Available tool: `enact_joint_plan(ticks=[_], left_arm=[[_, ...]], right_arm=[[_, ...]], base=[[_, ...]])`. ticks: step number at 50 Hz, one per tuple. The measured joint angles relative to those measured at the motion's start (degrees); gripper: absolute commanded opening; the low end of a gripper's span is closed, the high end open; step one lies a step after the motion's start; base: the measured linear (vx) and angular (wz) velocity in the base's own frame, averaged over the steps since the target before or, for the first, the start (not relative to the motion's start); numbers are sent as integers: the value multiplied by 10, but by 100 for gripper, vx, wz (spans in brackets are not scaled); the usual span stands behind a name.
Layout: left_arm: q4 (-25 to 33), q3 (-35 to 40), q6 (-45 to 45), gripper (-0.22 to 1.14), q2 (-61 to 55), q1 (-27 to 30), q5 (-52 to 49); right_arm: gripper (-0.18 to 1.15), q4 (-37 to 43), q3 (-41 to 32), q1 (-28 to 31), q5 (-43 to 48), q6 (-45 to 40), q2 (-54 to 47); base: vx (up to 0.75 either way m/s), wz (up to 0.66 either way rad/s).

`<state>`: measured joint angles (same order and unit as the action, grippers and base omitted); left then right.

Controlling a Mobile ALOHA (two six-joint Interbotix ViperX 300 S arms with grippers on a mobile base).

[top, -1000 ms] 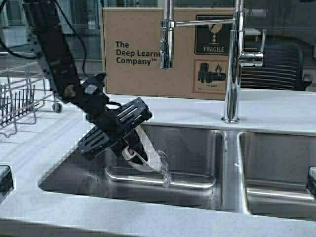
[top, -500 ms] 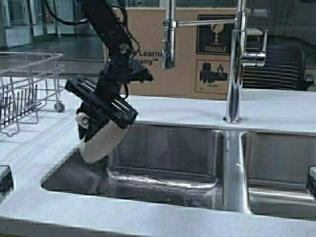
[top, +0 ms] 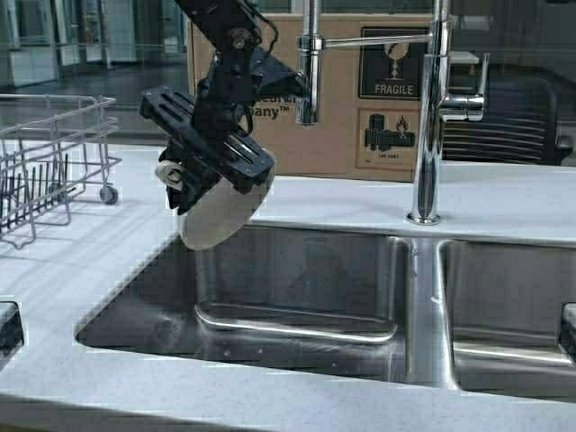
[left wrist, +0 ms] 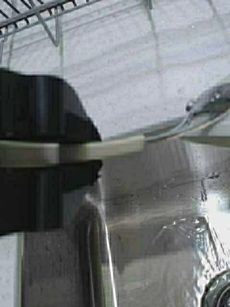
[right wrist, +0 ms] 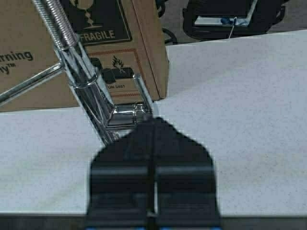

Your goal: Wash the pan

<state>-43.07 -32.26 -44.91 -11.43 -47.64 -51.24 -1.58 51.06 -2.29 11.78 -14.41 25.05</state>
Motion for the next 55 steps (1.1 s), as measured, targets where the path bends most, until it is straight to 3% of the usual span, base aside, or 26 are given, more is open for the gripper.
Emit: enact_joint_plan(ticks=[14,34,45,55], left_arm=[[-65,-4,45,3,102,34,0],[-67,-18,200,3,276,244,28],[-63,-61,268,3,304,337,109],[-61,-101,273,3,304,439,167]], right_arm=[[5,0,0,-2,1,0,1],[5,0,0,-1,1,0,0],[5,1,0,0,1,3,0],[5,0,0,-2,1,3,-7]], base=[[0,0],[0,2],[1,2],[0,0]])
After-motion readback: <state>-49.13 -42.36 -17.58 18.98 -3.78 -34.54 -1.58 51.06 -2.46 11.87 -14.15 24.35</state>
